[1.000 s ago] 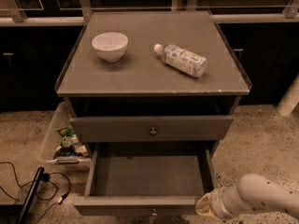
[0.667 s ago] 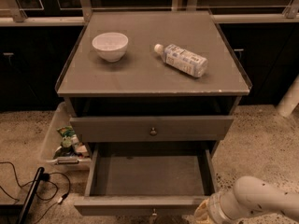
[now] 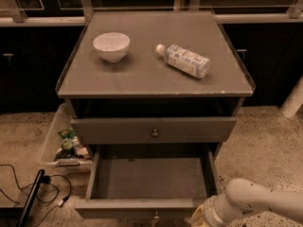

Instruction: Close middle drawer

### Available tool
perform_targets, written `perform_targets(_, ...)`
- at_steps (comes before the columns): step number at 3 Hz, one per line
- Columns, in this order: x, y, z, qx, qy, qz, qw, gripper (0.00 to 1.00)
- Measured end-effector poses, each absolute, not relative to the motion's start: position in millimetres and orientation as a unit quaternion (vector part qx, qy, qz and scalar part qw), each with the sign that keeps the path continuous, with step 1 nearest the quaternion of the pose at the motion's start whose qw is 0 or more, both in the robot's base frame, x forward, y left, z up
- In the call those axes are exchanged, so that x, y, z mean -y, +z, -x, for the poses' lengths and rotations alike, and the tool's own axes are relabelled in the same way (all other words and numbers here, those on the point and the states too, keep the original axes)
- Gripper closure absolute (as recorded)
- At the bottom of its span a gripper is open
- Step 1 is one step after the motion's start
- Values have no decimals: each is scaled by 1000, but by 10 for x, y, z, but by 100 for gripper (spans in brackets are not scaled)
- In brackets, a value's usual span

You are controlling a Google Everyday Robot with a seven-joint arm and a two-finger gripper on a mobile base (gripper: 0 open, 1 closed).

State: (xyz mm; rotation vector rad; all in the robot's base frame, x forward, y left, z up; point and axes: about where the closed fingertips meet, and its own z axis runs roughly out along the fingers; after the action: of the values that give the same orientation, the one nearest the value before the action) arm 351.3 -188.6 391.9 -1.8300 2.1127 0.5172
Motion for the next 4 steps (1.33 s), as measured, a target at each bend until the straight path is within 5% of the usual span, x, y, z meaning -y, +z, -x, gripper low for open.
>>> perform_targets(4, 1870, 3884, -3495, -735, 184, 636, 148, 12)
